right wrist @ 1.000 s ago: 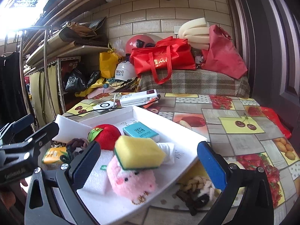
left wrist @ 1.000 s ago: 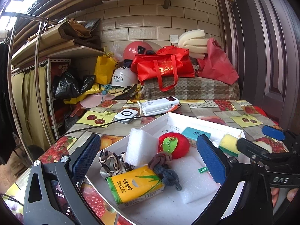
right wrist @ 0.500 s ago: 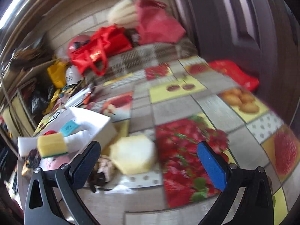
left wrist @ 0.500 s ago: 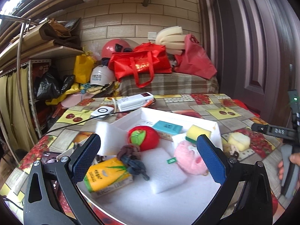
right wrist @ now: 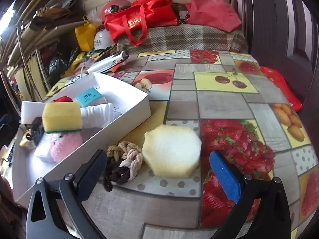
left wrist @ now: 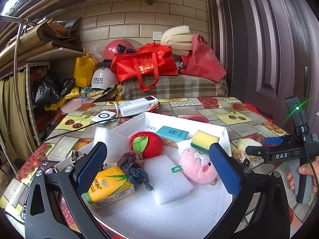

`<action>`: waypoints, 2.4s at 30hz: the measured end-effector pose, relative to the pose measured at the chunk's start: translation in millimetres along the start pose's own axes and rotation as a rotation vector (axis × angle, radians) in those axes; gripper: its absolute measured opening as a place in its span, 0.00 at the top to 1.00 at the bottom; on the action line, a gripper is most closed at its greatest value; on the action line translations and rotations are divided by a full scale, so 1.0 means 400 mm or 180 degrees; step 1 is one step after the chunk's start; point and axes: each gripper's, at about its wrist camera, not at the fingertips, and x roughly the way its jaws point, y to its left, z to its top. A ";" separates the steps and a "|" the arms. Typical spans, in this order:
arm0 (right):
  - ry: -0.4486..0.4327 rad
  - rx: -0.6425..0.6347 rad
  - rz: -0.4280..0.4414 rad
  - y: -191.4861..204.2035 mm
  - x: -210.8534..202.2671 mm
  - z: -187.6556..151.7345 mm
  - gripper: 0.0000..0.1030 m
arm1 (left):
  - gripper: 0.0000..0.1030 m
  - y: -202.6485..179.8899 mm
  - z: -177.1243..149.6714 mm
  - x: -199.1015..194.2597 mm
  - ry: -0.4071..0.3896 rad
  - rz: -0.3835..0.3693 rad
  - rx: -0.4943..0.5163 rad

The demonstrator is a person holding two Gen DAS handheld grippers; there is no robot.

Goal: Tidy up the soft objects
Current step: 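Move both tools toward the cream round sponge and braided rope knot, then grasp the cream round sponge with the right tool while the left tool grasps the braided rope knot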

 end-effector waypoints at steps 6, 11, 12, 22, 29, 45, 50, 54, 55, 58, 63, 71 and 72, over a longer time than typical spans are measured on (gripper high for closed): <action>0.0198 -0.0348 -0.0202 0.017 0.066 0.034 0.00 | 0.00 0.010 -0.002 0.000 0.0024 -0.0011 -0.0012; 0.0399 -0.0466 -0.0002 0.031 0.112 0.050 0.00 | 0.00 0.013 -0.004 0.002 0.0031 -0.0017 -0.0021; 0.0391 -0.0505 0.0044 0.034 0.109 0.049 0.01 | 0.00 0.013 -0.004 0.003 0.0035 -0.0018 -0.0023; 0.0547 -0.1038 0.0330 0.038 -0.010 -0.082 0.10 | 0.00 0.007 -0.006 0.000 0.0008 -0.0004 0.0036; 0.0499 -0.0784 0.0349 -0.031 -0.158 -0.176 0.08 | 0.00 -0.091 -0.025 0.021 0.0457 -0.0668 0.0132; -0.0054 0.0242 0.0169 -0.211 -0.218 -0.141 0.08 | 0.00 -0.365 -0.051 -0.011 0.0798 -0.1122 0.0593; 0.0001 0.0144 0.0445 -0.205 -0.156 -0.104 0.08 | 0.00 -0.375 -0.046 -0.069 0.0574 -0.1598 0.0698; 0.0251 -0.0360 0.0711 -0.119 -0.063 -0.053 0.08 | 0.00 -0.417 -0.058 -0.069 0.0748 -0.1907 0.0809; 0.0332 -0.0474 0.0717 -0.096 -0.039 -0.046 0.08 | 0.00 -0.410 -0.055 -0.068 0.0732 -0.1892 0.0754; 0.0416 -0.0873 0.0685 -0.025 0.009 -0.032 0.08 | 0.00 -0.377 -0.049 -0.045 0.0793 -0.1865 0.0462; 0.0478 -0.1177 0.0389 0.022 0.047 -0.029 0.35 | 0.00 -0.389 -0.053 0.005 0.1131 -0.1793 0.0398; 0.0409 -0.0324 0.0062 -0.181 -0.046 -0.068 0.40 | 0.01 -0.489 -0.098 0.058 0.1547 -0.1625 0.0935; 0.0396 -0.0241 0.0031 -0.209 -0.065 -0.082 0.40 | 0.01 -0.502 -0.103 0.072 0.1624 -0.1616 0.0992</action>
